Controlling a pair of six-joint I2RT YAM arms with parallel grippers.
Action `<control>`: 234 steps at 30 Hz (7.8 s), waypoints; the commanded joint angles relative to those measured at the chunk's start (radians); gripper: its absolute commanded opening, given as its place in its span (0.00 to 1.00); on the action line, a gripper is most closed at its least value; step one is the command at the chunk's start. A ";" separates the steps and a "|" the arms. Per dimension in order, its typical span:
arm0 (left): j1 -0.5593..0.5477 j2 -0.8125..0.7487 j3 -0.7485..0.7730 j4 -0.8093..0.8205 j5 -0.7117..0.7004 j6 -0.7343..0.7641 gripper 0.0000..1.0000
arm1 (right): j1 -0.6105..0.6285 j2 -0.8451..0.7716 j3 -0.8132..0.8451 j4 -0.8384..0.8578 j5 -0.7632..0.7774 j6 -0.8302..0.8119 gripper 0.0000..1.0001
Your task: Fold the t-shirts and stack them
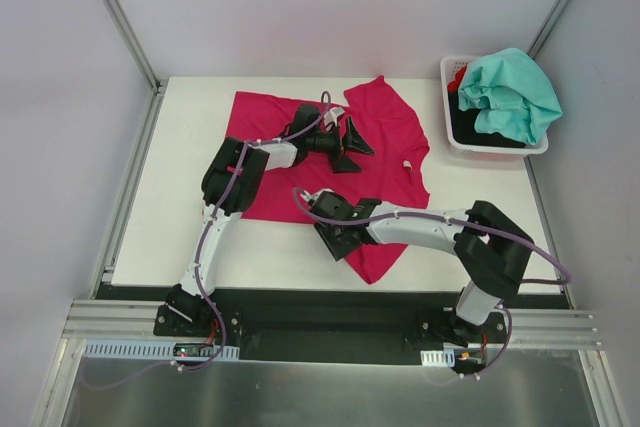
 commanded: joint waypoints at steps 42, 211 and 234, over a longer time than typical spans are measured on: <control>0.031 -0.063 -0.070 -0.019 0.012 0.063 0.99 | 0.037 -0.057 0.099 -0.096 -0.031 0.042 0.34; 0.051 -0.233 -0.294 -0.023 -0.080 0.265 0.99 | -0.102 -0.261 -0.007 -0.288 0.172 0.088 0.35; 0.055 -0.115 -0.248 1.125 0.060 -0.637 0.99 | -0.112 -0.422 0.033 -0.331 0.336 0.102 0.39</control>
